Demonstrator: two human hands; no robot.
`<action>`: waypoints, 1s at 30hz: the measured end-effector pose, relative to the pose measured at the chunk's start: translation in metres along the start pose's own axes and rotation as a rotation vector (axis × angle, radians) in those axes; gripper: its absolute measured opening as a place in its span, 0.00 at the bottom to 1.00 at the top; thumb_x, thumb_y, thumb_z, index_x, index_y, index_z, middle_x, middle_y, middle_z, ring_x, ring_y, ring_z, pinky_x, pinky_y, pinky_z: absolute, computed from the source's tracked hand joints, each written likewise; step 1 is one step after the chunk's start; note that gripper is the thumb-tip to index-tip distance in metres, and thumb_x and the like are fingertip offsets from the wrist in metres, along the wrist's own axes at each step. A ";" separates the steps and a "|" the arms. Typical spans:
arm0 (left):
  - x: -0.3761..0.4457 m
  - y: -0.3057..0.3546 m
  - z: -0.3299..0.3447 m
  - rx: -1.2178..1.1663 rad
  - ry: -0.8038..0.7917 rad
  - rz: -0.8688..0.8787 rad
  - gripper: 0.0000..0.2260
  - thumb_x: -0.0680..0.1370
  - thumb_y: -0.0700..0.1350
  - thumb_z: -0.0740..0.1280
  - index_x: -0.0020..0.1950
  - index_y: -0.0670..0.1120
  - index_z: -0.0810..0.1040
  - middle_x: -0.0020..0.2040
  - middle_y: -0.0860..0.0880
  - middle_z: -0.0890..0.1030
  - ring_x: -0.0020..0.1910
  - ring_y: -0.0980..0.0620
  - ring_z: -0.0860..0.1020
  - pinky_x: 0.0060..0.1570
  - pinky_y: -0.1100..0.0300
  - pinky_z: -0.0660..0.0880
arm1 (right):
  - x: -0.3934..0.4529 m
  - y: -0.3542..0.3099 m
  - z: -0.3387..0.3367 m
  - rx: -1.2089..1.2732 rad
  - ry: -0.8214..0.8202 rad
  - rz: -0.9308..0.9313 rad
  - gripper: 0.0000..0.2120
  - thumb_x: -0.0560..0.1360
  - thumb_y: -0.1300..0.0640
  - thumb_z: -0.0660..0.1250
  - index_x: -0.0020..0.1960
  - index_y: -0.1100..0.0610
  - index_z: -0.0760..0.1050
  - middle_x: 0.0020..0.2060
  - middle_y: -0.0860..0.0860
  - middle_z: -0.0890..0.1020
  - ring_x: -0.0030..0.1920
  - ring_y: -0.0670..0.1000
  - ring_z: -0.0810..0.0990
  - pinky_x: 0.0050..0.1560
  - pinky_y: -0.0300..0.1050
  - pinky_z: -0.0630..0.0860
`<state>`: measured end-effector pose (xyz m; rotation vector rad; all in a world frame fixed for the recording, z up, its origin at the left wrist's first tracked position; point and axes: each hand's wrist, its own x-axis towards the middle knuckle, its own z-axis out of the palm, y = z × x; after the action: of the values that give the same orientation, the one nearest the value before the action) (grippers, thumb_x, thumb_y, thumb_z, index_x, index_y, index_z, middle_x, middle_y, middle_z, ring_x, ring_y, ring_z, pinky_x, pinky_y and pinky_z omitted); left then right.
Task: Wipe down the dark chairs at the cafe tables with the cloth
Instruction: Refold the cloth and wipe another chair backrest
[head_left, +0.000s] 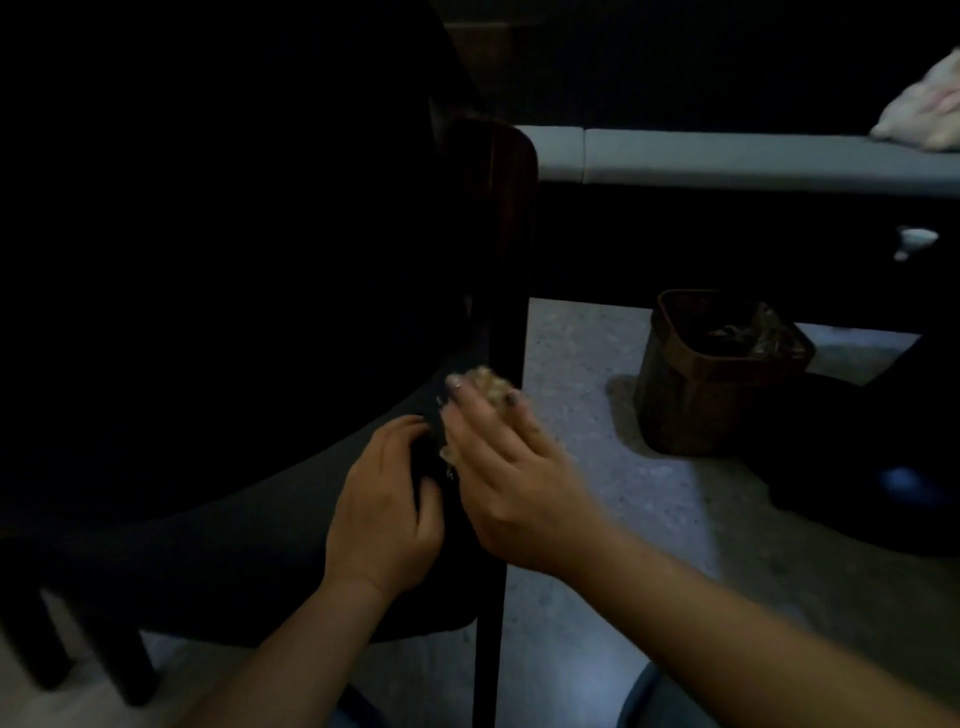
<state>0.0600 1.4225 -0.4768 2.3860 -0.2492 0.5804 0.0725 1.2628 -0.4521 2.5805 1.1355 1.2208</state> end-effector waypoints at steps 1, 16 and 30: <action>0.000 0.000 0.001 0.013 0.012 0.003 0.20 0.73 0.43 0.62 0.65 0.42 0.72 0.65 0.46 0.74 0.62 0.48 0.75 0.61 0.53 0.72 | -0.003 0.001 -0.004 -0.090 -0.107 -0.091 0.16 0.78 0.57 0.58 0.58 0.64 0.79 0.60 0.61 0.79 0.69 0.63 0.69 0.72 0.59 0.61; -0.003 0.008 -0.003 0.062 0.088 -0.013 0.19 0.71 0.39 0.63 0.62 0.39 0.74 0.55 0.43 0.78 0.56 0.53 0.69 0.63 0.38 0.70 | 0.014 0.005 -0.016 -0.300 -0.568 -0.547 0.13 0.77 0.52 0.58 0.51 0.55 0.80 0.46 0.53 0.81 0.50 0.55 0.78 0.66 0.55 0.67; 0.003 0.004 0.002 0.100 0.028 0.046 0.19 0.71 0.39 0.63 0.61 0.40 0.75 0.54 0.43 0.79 0.54 0.53 0.68 0.61 0.46 0.68 | 0.045 -0.026 -0.003 1.108 0.584 1.522 0.12 0.81 0.57 0.54 0.40 0.52 0.70 0.35 0.47 0.73 0.34 0.41 0.70 0.38 0.36 0.68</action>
<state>0.0616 1.4182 -0.4746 2.4714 -0.2687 0.6614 0.0738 1.3101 -0.4300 4.2497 -0.9722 1.8929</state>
